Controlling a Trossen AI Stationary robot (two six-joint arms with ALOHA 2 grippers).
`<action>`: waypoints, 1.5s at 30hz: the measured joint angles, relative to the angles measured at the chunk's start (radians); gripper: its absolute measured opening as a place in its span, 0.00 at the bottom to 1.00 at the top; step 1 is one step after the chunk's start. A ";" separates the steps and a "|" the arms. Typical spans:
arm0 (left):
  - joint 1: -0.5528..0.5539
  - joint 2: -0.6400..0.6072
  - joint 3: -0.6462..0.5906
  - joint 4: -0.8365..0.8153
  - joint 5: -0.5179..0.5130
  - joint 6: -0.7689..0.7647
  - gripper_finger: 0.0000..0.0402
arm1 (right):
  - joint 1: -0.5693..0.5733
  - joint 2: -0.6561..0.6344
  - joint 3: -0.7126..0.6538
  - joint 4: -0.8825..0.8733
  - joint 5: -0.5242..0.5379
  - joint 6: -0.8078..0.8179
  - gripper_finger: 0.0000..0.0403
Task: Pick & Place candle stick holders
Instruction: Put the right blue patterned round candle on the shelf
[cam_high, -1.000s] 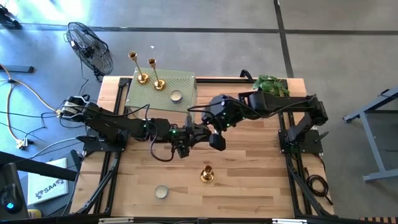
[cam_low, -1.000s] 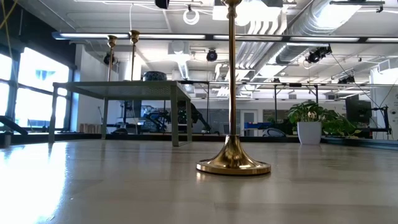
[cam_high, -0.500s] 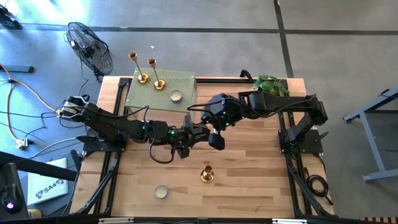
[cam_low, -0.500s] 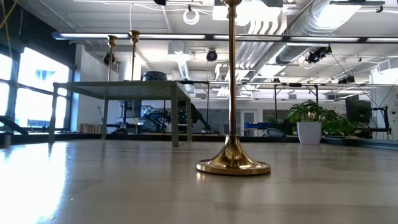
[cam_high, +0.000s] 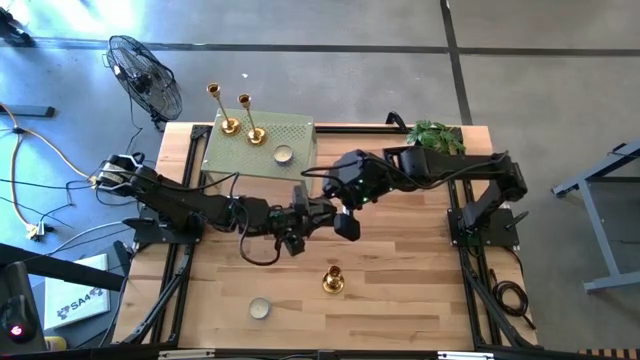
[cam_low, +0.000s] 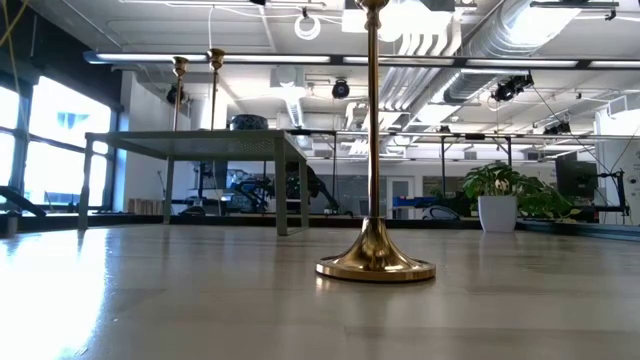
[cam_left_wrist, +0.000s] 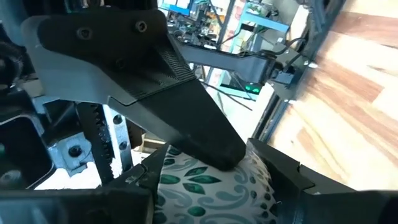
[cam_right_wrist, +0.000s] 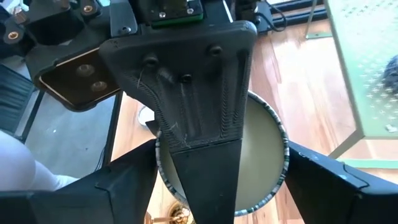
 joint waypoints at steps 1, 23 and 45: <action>0.000 0.000 0.001 0.003 -0.003 0.002 0.41 | 0.000 -0.006 0.000 0.000 0.008 0.001 0.77; -0.028 -0.130 0.000 -0.104 -0.519 -0.154 0.42 | 0.039 -0.148 0.002 -0.103 0.147 0.055 0.77; -0.236 -0.330 -0.002 -0.415 -0.675 -0.488 0.42 | 0.097 -0.161 0.002 0.082 0.253 -0.100 0.77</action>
